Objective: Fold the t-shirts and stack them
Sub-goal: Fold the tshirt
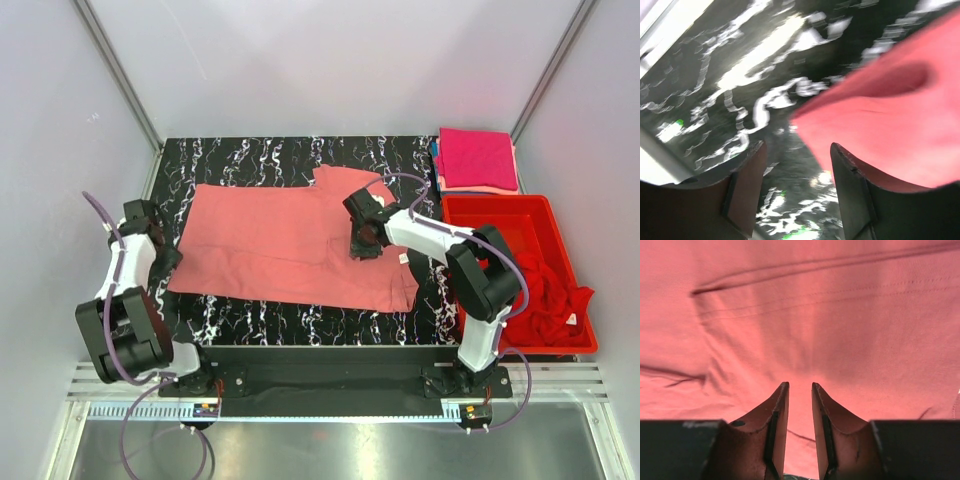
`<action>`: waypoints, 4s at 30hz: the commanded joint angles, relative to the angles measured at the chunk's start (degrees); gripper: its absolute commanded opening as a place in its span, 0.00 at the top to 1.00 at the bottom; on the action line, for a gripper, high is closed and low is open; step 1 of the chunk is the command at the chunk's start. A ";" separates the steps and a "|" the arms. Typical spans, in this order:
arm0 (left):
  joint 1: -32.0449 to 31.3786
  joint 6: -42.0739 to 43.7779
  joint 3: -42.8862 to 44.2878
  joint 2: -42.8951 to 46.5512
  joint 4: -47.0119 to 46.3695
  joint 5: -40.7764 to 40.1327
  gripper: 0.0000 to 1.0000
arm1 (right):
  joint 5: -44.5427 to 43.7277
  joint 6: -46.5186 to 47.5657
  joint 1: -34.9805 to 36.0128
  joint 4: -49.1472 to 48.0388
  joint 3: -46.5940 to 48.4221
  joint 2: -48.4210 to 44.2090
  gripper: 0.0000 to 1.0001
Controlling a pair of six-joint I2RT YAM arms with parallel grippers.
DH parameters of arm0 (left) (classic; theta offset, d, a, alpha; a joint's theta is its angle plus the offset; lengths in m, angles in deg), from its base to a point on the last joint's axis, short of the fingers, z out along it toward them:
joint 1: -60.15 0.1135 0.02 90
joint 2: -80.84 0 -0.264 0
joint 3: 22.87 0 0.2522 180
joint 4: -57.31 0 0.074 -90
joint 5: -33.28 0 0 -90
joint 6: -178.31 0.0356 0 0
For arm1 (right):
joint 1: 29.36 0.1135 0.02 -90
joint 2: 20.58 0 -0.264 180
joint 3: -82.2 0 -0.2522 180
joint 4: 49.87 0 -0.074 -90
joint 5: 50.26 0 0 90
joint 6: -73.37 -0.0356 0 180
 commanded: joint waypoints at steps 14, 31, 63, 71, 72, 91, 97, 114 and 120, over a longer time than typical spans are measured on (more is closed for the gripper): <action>-0.63 7.61 -3.17 -6.13 -8.55 15.51 0.72 | -1.80 3.78 -0.61 -1.91 7.07 4.40 0.68; -0.63 -1.53 1.06 -6.65 3.84 -0.41 0.46 | -1.89 3.87 -1.40 -3.85 7.77 8.88 0.69; -1.51 -5.92 4.03 -19.30 -9.98 3.29 0.53 | -7.06 -0.69 -5.36 -2.35 6.81 8.89 0.72; -1.69 -2.24 11.86 -9.82 -9.08 19.77 0.05 | -1.20 3.68 -5.36 -5.25 8.89 2.39 0.69; -1.77 -2.06 13.09 -9.56 -9.51 25.03 0.05 | 1.16 5.08 -5.62 -5.25 10.31 2.12 0.68; -2.13 -3.47 37.25 -31.24 -21.30 30.54 0.12 | 21.57 16.26 -20.64 -5.53 54.14 28.47 0.35; -2.21 -1.54 47.36 -39.52 -15.67 27.46 0.16 | 33.25 13.02 -25.57 -4.29 67.59 40.16 0.23; -3.18 4.61 59.59 -52.79 -9.43 19.63 0.19 | 43.90 0.54 -25.92 -9.72 76.15 56.08 0.28; -4.67 8.13 61.26 -53.94 -8.99 17.97 0.20 | 45.92 -2.45 -25.57 -15.87 76.50 57.57 0.33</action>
